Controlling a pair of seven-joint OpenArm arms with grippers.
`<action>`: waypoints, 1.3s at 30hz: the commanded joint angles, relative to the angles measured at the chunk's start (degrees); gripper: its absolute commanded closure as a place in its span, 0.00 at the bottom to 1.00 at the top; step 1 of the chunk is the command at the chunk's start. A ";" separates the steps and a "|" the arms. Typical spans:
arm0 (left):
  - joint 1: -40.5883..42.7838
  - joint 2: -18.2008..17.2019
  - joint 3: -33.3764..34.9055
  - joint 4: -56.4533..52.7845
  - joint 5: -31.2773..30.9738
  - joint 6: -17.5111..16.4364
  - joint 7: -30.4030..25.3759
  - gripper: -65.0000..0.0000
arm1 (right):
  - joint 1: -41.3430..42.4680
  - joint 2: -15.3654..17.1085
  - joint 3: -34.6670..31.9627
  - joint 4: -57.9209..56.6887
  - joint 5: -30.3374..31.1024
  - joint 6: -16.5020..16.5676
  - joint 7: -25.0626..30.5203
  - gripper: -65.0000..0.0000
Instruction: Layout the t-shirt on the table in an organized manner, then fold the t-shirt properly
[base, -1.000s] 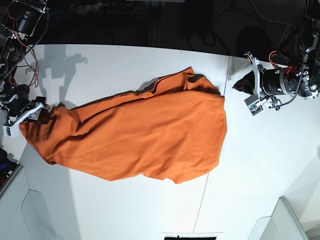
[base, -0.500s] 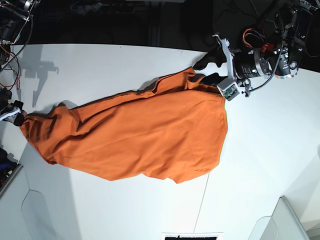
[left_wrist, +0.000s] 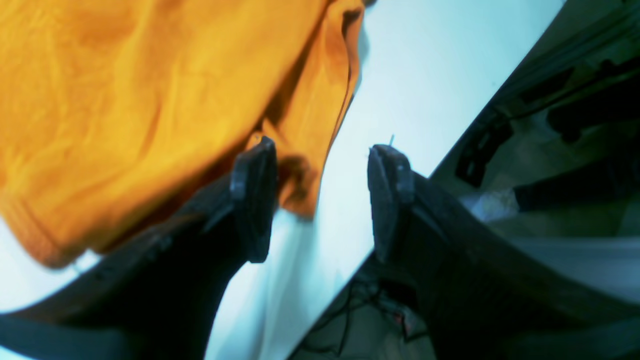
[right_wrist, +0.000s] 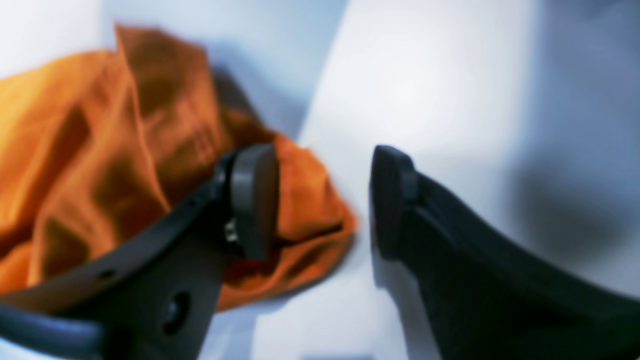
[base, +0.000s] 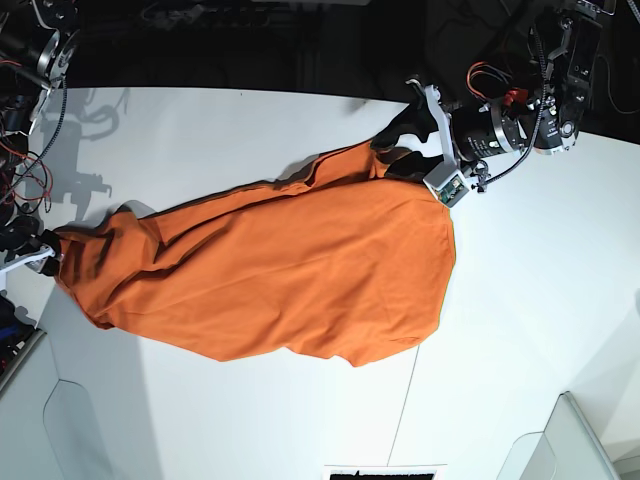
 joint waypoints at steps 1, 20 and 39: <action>-0.63 -0.15 -0.33 -0.26 -0.68 -0.30 -1.18 0.51 | 1.44 1.09 -1.42 0.26 0.66 0.94 1.18 0.54; -12.61 0.07 -0.33 -22.64 2.25 -0.30 -1.55 0.51 | -15.96 -2.12 6.60 25.70 22.45 8.83 -24.72 1.00; -14.34 -10.88 -0.33 -15.37 -10.32 -0.30 5.35 0.51 | -11.50 -5.55 2.64 29.68 14.10 8.20 -12.59 0.51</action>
